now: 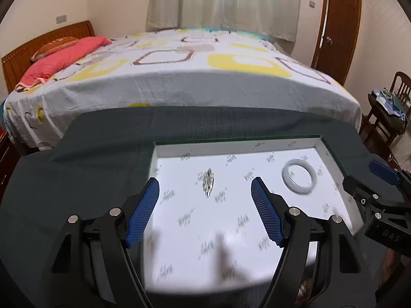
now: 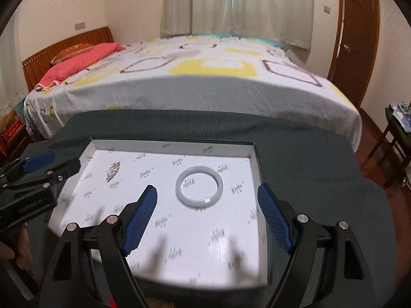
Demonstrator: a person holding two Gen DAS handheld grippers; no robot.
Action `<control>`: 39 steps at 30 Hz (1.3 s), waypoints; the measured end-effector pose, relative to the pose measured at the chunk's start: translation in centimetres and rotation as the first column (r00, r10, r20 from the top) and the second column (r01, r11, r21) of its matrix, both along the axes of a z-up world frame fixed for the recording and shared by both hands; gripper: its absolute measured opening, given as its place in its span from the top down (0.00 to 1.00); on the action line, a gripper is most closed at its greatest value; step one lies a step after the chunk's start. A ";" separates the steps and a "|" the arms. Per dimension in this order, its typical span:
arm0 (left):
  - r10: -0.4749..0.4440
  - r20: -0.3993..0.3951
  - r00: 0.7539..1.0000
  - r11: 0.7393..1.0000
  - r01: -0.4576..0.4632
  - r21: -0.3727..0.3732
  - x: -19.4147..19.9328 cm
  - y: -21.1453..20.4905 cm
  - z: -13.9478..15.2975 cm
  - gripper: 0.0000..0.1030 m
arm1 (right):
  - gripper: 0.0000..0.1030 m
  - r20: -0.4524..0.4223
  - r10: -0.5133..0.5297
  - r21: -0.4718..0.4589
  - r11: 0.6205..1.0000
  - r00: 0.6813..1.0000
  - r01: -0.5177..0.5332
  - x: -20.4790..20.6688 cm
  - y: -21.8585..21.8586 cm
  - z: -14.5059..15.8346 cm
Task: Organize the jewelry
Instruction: 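Open both grippers to release brooch and bangle inside the box, then grasp the dark red bead bracelet with the left gripper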
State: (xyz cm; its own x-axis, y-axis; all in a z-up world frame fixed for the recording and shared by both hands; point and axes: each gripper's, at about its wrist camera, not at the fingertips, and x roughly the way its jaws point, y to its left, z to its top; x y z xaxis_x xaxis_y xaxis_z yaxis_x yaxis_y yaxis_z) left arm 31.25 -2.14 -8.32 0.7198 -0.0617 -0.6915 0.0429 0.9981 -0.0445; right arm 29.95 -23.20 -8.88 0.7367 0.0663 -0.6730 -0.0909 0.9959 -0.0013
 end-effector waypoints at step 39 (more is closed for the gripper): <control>-0.007 -0.073 0.997 0.999 0.010 0.031 -20.0 -4.7 -7.8 0.24 | 0.25 0.014 -0.096 0.048 0.994 0.995 0.095 -20.5 -4.2 -6.4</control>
State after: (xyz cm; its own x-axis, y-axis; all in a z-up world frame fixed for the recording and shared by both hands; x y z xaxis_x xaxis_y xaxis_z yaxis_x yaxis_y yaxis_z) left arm 11.28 -6.86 -16.15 0.6668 -0.0450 -0.7439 0.0492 0.9987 -0.0163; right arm 9.40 -27.40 -15.25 0.7519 0.0262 -0.6588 0.0047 0.9990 0.0450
